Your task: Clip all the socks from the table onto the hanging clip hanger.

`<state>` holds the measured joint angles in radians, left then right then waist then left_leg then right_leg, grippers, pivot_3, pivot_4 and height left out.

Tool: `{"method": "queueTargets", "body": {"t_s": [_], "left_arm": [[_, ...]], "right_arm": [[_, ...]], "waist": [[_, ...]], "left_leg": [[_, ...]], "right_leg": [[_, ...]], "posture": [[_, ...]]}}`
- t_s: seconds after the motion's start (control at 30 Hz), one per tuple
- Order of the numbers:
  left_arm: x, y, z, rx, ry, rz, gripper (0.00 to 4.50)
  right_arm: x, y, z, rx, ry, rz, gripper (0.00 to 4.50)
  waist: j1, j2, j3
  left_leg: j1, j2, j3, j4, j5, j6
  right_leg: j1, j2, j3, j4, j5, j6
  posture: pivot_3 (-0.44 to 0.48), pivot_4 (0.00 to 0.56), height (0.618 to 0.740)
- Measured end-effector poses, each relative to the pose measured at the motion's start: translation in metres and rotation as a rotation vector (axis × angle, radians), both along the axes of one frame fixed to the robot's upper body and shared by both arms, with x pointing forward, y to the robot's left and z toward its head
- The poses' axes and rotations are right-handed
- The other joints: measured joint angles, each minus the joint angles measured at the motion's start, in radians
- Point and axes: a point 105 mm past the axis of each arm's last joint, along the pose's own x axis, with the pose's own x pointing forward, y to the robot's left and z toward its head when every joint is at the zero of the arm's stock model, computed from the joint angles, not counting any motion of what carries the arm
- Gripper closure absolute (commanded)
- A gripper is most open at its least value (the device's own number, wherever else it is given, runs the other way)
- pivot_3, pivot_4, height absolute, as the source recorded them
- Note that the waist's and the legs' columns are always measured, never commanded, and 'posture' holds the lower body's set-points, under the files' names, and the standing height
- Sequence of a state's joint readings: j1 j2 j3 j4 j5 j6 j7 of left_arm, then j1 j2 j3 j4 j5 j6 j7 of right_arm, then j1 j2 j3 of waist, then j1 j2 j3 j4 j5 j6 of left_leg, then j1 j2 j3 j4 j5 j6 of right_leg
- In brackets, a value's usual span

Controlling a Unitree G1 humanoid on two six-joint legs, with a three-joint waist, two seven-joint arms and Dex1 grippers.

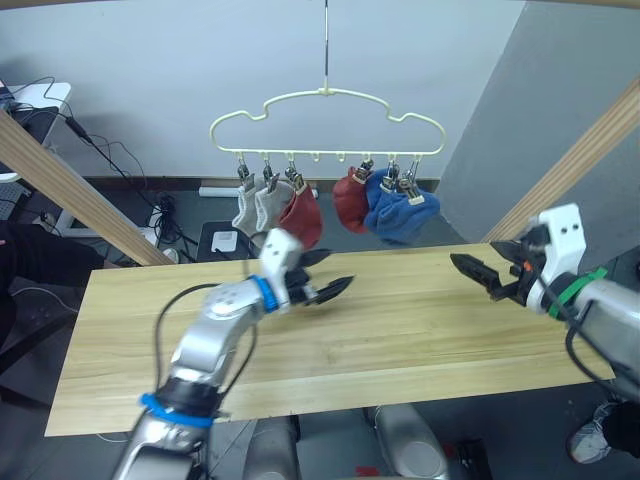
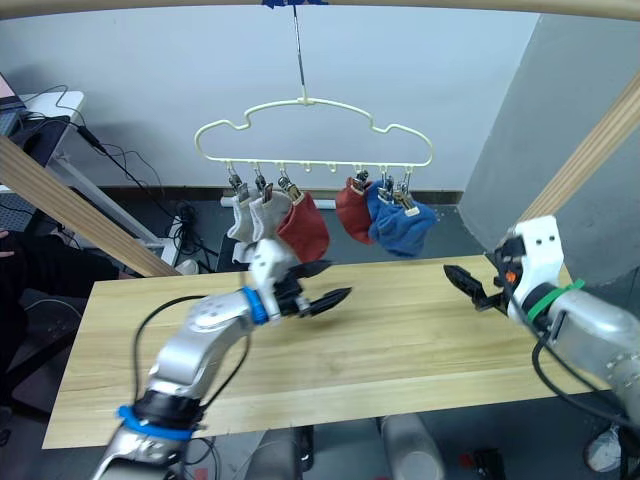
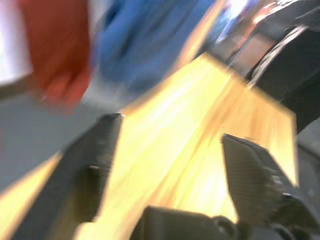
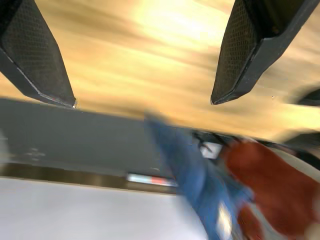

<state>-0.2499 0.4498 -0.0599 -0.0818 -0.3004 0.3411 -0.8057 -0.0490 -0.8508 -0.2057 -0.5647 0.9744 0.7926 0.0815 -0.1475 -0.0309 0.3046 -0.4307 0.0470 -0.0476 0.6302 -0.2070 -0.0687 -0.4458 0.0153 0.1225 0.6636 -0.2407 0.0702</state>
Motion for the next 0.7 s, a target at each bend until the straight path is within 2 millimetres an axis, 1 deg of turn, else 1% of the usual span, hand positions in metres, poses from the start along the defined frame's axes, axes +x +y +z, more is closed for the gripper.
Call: {"method": "queueTargets", "body": {"t_s": [0.03,0.07,0.1,0.13,0.2,0.27,0.33,0.4,0.5,0.63,0.7], "left_arm": [[-0.004,0.013,-0.002,0.004,0.015,0.027,0.02],[-0.011,0.033,-0.006,0.020,0.041,0.070,0.02],[-0.015,0.048,-0.009,0.038,0.057,0.111,0.02],[-0.018,0.059,-0.011,0.052,0.069,0.140,0.02],[-0.030,0.084,-0.016,0.071,0.100,0.213,0.02],[-0.038,0.105,-0.018,0.056,0.134,0.295,0.02],[-0.045,0.119,-0.017,0.057,0.136,0.367,0.02],[-0.051,0.126,-0.018,0.077,0.128,0.406,0.02],[-0.052,0.128,-0.019,0.111,0.122,0.450,0.02],[-0.055,0.130,-0.020,0.126,0.129,0.471,0.02],[-0.056,0.131,-0.021,0.132,0.134,0.478,0.02]], "right_arm": [[-0.001,0.000,-0.004,-0.005,-0.027,0.001,0.00],[-0.003,0.000,-0.009,0.012,-0.065,-0.001,0.00],[-0.005,0.001,-0.013,0.002,-0.088,0.006,0.00],[-0.006,0.001,-0.016,-0.018,-0.101,0.017,0.00],[-0.010,-0.001,-0.023,-0.056,-0.137,0.037,0.00],[-0.009,-0.002,-0.030,-0.077,-0.154,0.046,0.00],[-0.008,-0.006,-0.040,-0.108,-0.146,0.051,0.00],[-0.007,-0.010,-0.048,-0.106,-0.128,0.042,0.00],[-0.006,-0.016,-0.053,-0.116,-0.107,0.042,0.00],[-0.001,-0.019,-0.047,-0.127,-0.131,0.042,0.00],[0.000,-0.020,-0.048,-0.129,-0.130,0.044,0.00]], "waist": [[0.003,0.000,0.000],[0.005,0.000,-0.001],[0.009,0.000,-0.001],[0.010,0.000,-0.001],[0.012,-0.002,-0.004],[0.019,-0.005,-0.006],[0.030,-0.005,-0.008],[0.039,-0.005,-0.013],[0.052,-0.005,-0.019],[0.064,-0.006,-0.027],[0.064,-0.006,-0.027]], "left_leg": [[0.000,0.000,0.000,0.000,0.000,0.000],[0.000,0.000,0.000,0.000,0.000,0.000],[0.000,0.000,0.000,0.000,0.000,0.000],[0.000,-0.001,0.001,0.000,0.000,0.000],[0.000,-0.001,0.001,0.000,0.000,0.000],[0.000,-0.001,0.001,0.000,0.000,0.000],[0.000,-0.001,0.001,0.001,0.000,0.000],[0.000,-0.001,0.000,0.001,0.000,0.000],[0.000,-0.001,0.000,0.001,0.000,0.000],[0.001,-0.001,0.001,0.002,0.000,0.000],[0.001,-0.001,0.000,0.002,0.000,0.000]], "right_leg": [[0.000,0.000,0.000,0.000,0.000,0.000],[0.000,0.000,0.000,0.000,0.000,0.000],[0.000,-0.001,0.000,0.000,0.000,0.000],[0.000,-0.002,0.001,-0.001,0.000,0.000],[0.001,-0.002,0.000,-0.002,0.000,0.000],[0.001,-0.002,0.000,-0.002,0.000,0.000],[0.001,-0.002,0.000,-0.001,0.000,-0.001],[0.001,-0.002,-0.001,-0.001,0.000,-0.001],[0.001,-0.002,-0.001,-0.001,0.001,-0.001],[0.002,-0.002,-0.001,-0.001,0.001,-0.001],[0.003,-0.002,-0.001,-0.001,0.001,-0.001]], "posture": [[-0.153,0.249,0.740],[-0.139,0.245,0.740],[-0.122,0.242,0.740],[-0.122,0.242,0.740],[-0.088,0.231,0.740],[-0.069,0.228,0.740],[-0.059,0.225,0.740],[-0.048,0.221,0.740],[-0.041,0.217,0.740],[-0.036,0.214,0.740],[-0.034,0.212,0.740]]}}
